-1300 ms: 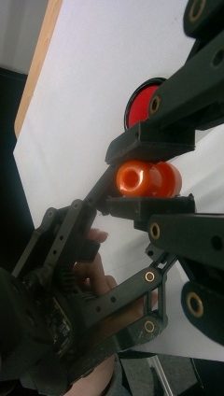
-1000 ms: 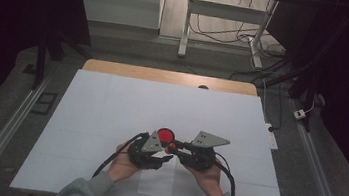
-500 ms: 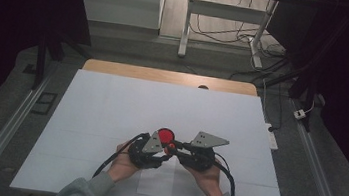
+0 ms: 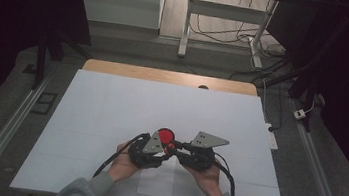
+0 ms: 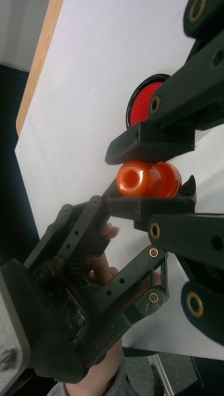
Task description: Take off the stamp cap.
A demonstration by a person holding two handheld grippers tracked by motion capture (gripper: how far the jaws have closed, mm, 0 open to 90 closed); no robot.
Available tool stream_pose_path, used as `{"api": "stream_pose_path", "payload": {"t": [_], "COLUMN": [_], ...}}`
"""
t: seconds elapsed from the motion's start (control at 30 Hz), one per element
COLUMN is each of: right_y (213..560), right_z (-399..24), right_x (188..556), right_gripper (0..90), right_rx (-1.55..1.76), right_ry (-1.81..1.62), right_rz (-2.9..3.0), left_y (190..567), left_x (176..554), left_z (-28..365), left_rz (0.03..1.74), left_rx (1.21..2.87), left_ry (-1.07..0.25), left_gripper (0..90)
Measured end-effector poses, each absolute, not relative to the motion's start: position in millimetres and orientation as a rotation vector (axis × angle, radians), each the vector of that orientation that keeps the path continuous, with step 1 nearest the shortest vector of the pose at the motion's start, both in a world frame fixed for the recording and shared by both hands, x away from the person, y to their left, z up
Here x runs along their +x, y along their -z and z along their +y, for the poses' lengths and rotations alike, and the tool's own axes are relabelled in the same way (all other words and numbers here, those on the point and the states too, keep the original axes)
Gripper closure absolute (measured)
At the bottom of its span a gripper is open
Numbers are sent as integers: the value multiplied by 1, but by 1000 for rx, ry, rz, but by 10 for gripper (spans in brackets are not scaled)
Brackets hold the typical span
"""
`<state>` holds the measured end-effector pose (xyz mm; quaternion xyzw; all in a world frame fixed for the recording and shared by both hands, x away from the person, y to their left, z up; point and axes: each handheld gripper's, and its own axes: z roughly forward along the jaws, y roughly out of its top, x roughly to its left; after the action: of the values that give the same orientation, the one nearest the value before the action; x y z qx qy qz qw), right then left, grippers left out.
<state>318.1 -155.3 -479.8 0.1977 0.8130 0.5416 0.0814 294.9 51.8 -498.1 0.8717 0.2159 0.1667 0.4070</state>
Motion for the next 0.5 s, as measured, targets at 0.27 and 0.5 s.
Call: {"api": "stream_pose_path", "payload": {"t": [0.27,0.5], "right_y": [480,481], "right_z": [-156,-155], "right_x": [319,318], "right_gripper": [717,718], "right_rx": [597,594], "right_ry": [-1620,-1611], "right_rz": [2428,2434], "left_y": [498,499], "left_x": [295,295], "left_z": [52,51], "left_rz": [528,522], "left_rx": [2202,2213], "left_ry": [-426,-431], "left_gripper": [640,649]}}
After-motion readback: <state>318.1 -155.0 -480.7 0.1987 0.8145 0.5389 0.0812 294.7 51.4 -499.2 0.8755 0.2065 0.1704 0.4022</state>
